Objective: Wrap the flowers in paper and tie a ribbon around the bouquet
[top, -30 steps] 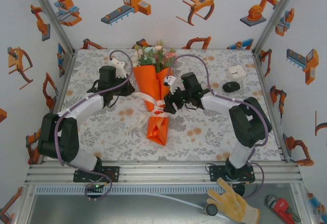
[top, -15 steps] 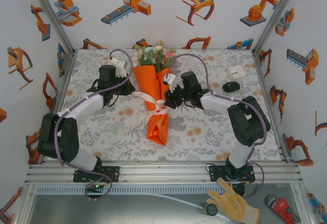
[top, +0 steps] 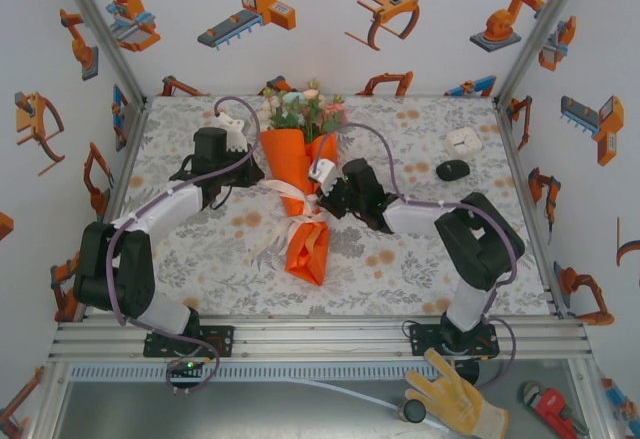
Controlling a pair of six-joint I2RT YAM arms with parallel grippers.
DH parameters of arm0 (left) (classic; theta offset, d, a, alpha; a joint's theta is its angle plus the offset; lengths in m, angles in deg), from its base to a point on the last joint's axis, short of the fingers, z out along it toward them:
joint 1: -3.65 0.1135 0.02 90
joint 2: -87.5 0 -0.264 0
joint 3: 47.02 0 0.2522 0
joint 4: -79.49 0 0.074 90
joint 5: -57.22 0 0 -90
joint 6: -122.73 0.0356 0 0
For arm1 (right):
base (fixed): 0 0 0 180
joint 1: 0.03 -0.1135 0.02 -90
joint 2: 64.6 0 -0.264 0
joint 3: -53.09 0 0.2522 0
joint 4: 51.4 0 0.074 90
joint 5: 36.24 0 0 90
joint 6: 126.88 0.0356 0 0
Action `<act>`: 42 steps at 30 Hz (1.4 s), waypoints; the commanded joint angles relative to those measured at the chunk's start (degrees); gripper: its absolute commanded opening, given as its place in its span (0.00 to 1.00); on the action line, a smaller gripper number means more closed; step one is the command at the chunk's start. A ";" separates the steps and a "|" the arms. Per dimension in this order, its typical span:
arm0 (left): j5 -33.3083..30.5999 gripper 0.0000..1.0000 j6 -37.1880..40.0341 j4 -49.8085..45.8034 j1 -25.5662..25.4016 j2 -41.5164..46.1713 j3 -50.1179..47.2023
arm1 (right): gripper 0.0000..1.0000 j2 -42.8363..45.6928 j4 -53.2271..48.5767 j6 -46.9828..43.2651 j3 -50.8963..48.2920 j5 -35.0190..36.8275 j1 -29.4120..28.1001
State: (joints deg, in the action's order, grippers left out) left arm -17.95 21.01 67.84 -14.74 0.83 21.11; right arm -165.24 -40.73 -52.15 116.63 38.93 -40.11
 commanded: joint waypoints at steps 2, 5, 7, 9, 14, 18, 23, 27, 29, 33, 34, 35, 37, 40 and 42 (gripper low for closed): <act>0.85 0.00 0.74 0.15 -0.30 -0.17 0.91 | 0.15 2.87 10.14 -10.19 -3.95 21.09 -6.20; 0.90 0.00 0.67 0.19 -0.32 0.18 0.75 | 0.13 2.23 12.88 -17.10 -4.11 30.17 -9.41; 0.73 0.00 0.66 0.13 -0.32 0.40 0.74 | 0.13 1.13 15.06 -21.44 -3.57 35.55 -10.99; 0.73 0.00 0.65 0.16 -0.31 0.71 0.52 | 0.11 0.03 17.54 -24.95 -2.76 39.88 -11.91; 0.56 0.00 0.65 0.17 -0.33 1.45 -0.05 | 0.10 -4.28 23.18 -29.85 0.18 49.46 -14.21; 0.56 0.00 0.57 0.35 -0.28 1.43 -0.23 | 0.14 -11.07 31.42 -31.14 2.48 54.40 -17.59; 0.58 0.00 0.65 0.44 -0.30 1.42 -0.39 | 0.42 -13.24 30.97 -23.76 1.98 51.17 -20.05; 0.39 0.00 0.92 0.31 -0.26 1.38 -0.33 | 0.48 -7.91 21.46 -16.79 0.76 45.80 -19.62; 0.46 0.00 0.83 0.44 -0.22 1.33 -0.26 | 0.55 -4.81 14.41 -12.54 0.75 41.07 -19.30; 0.58 0.00 0.43 0.78 -0.24 1.33 -0.26 | 0.62 -0.92 4.07 -6.26 1.59 34.87 -18.15; 0.56 0.00 0.39 0.74 -0.24 1.36 -0.29 | 0.62 -0.24 2.35 -5.63 1.70 34.02 -18.03; 0.64 0.00 0.39 0.72 -0.23 1.34 -0.24 | 0.62 0.30 0.31 -5.03 2.09 33.27 -17.98; 0.62 0.00 0.48 0.62 -0.24 1.38 -0.07 | 0.62 1.21 -3.34 -3.46 2.92 32.20 -17.85; 0.64 0.00 0.47 0.47 -0.22 1.43 0.01 | 0.62 2.97 -6.64 -1.25 3.23 29.55 -17.76; 0.55 0.00 0.48 0.52 -0.24 1.54 -0.01 | 0.62 4.38 -8.51 0.01 3.55 28.13 -17.69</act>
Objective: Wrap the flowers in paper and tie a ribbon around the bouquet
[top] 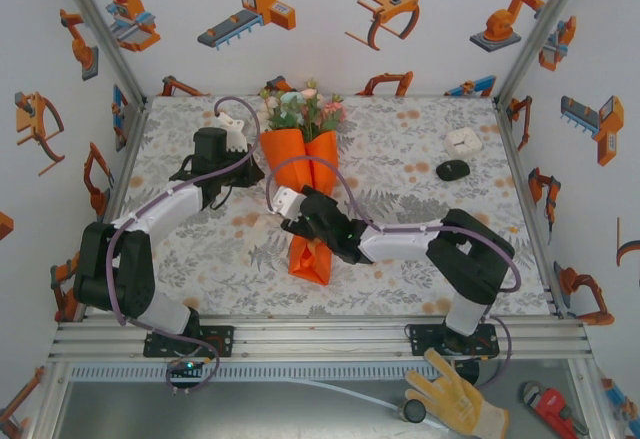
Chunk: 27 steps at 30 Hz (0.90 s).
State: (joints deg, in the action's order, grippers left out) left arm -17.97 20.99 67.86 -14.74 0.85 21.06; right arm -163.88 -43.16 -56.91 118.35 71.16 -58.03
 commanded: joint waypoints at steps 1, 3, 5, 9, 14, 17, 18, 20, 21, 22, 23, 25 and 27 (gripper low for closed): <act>0.57 0.00 0.50 0.44 -0.24 1.49 -0.01 | 0.62 3.85 -7.67 5.39 2.21 -4.79 0.30; 0.63 0.00 0.50 0.45 -0.22 1.44 -0.01 | 0.62 5.43 -9.95 6.75 3.01 -5.30 0.35; 0.62 0.00 0.50 0.58 -0.21 1.31 -0.05 | 0.63 7.21 -12.26 8.43 3.79 -6.82 0.89; 0.90 0.00 0.43 0.63 -0.24 1.33 0.10 | 0.64 10.14 -17.62 14.98 6.61 -13.03 4.54; 0.73 0.00 0.50 0.30 -0.27 1.37 0.10 | 0.63 12.08 -21.41 27.74 10.60 -29.25 15.63; 0.85 0.00 0.28 0.24 -0.31 1.31 0.10 | 0.58 8.82 -27.04 34.85 15.32 -35.72 22.29; 0.89 0.00 0.24 0.40 -0.28 1.32 0.08 | 0.55 6.54 -30.25 36.90 17.77 -37.37 24.29; 0.97 0.00 0.15 0.48 -0.37 1.24 0.06 | 0.40 2.59 -34.07 39.44 21.68 -42.59 27.80; 0.92 0.00 0.11 0.47 -0.33 1.22 0.13 | 0.32 0.77 -35.54 40.36 23.33 -44.42 29.15; 0.92 0.00 0.07 0.43 -0.37 1.06 0.23 | 0.26 -0.75 -36.37 40.29 24.47 -46.09 29.88; 1.00 0.00 0.12 0.30 -0.36 1.05 0.31 | 0.24 -1.83 -37.07 39.86 25.13 -46.55 30.13; 0.92 0.00 0.14 0.22 -0.48 0.97 0.34 | 0.21 -4.12 -38.65 38.54 26.36 -47.44 30.14; 0.66 0.00 0.15 0.24 -0.43 0.91 0.33 | 0.19 -5.97 -39.31 38.21 26.97 -48.08 30.18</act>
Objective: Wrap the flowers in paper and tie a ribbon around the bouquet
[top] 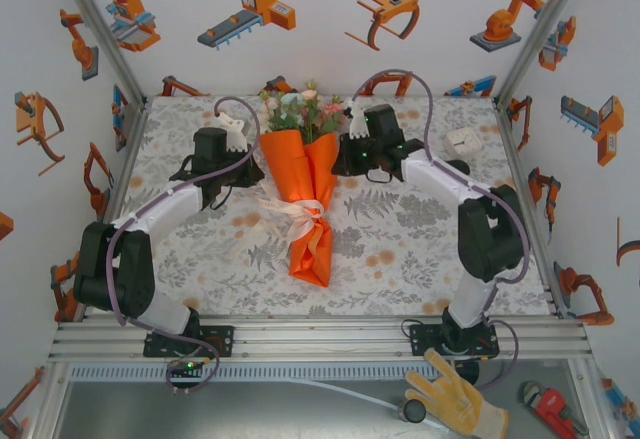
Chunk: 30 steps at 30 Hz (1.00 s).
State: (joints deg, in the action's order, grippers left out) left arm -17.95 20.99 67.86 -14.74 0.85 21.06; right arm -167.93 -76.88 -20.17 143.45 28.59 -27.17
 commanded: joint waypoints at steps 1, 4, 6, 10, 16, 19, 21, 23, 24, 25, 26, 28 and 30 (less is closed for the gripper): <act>0.67 0.00 0.15 0.16 -0.48 0.90 0.34 | 0.19 -2.74 -5.54 1.15 1.97 -6.41 -0.74; 0.85 0.00 0.15 0.16 -0.45 0.74 0.41 | 0.19 -5.02 -5.09 0.58 2.04 -7.92 -0.72; 0.77 0.00 0.23 0.03 -0.44 0.84 0.51 | 0.18 -6.27 -4.69 0.44 2.14 -10.05 -0.73; 0.80 0.00 0.66 -0.18 -0.47 0.65 0.43 | 0.17 -8.28 -3.76 0.61 2.85 -12.35 -0.73; 0.83 0.00 1.03 -0.64 -0.45 0.65 0.24 | 0.15 -11.98 -0.93 3.45 5.46 -18.32 -0.73; 0.91 0.00 1.03 -0.48 -0.44 0.83 0.04 | 0.14 -12.86 -0.77 3.76 6.08 -20.34 -0.98; 0.99 0.00 1.00 -0.37 -0.42 0.88 0.11 | 0.15 -12.86 -0.85 3.75 6.06 -21.51 -0.98; 0.91 0.00 1.07 -0.55 -0.50 0.71 0.30 | 0.15 -12.22 -0.39 3.67 5.45 -23.12 -1.20; 0.99 0.00 1.11 -0.47 -0.47 0.62 0.40 | 0.15 -11.75 0.05 3.53 5.04 -24.25 -1.33; 1.01 0.00 1.03 -0.49 -0.44 0.56 0.51 | 0.15 -11.44 0.57 3.57 4.61 -25.50 -1.36; 1.03 0.00 1.01 -0.53 -0.47 0.53 0.60 | 0.14 -11.16 0.90 3.72 4.25 -26.35 -1.34; 1.12 0.00 0.87 -0.38 -0.42 0.35 0.72 | 0.14 -10.52 0.98 3.55 3.71 -27.06 -1.45; 1.11 0.00 0.76 -0.29 -0.51 0.37 0.69 | 0.14 -9.71 1.63 3.43 2.64 -27.30 -1.57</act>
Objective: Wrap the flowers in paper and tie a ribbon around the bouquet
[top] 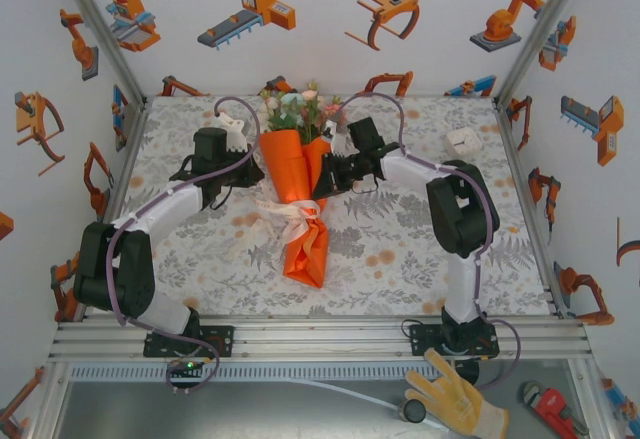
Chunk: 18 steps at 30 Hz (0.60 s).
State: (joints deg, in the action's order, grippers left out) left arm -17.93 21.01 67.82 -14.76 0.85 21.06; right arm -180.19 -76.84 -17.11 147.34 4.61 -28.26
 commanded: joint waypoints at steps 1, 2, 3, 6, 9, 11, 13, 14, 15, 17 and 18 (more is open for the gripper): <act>1.09 0.00 0.74 -0.30 -0.41 0.34 0.69 | 0.14 2.87 2.22 0.64 -1.87 -2.92 -0.57; 1.06 0.00 0.74 -0.29 -0.49 0.45 0.62 | 0.14 2.84 2.60 0.66 -2.21 -3.24 -0.68; 1.06 0.00 0.74 -0.25 -0.47 0.52 0.60 | 0.14 2.53 2.59 0.46 -2.18 -3.51 -0.83; 1.04 0.00 1.00 -0.59 -0.48 0.59 0.86 | 0.14 1.28 1.24 -0.76 -1.24 -2.59 -0.86; 1.06 0.00 1.35 -0.86 -0.47 0.34 1.03 | 0.13 -0.16 -0.31 -1.74 0.23 -2.51 -0.86; 1.16 0.00 1.69 -1.27 -0.48 -0.12 1.43 | 0.14 -1.05 -2.91 -3.17 1.65 -2.27 -1.00; 1.05 0.00 2.01 -1.70 -0.41 -0.48 1.81 | 0.14 -1.59 -5.57 -4.92 2.42 -1.79 -0.97; 0.95 0.00 2.14 -1.65 -0.46 -0.49 1.84 | 0.14 -1.80 -6.51 -5.41 2.67 -2.37 -1.06; 0.90 0.00 2.23 -1.58 -0.45 -0.45 1.81 | 0.14 -1.80 -7.53 -5.86 2.92 -3.25 -1.25; 1.19 0.00 2.23 -1.11 -0.45 -0.44 1.71 | 0.14 -1.59 -8.56 -6.49 3.00 -4.22 -1.99; 1.36 0.00 2.05 -0.86 -0.44 -0.37 1.64 | 0.15 -1.36 -9.46 -7.27 3.14 -3.39 -2.47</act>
State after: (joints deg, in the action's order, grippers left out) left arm -17.93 21.86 67.36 -14.85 0.63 21.17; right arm -181.48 -82.17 -21.48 148.71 2.71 -29.35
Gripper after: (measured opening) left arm 0.008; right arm 0.142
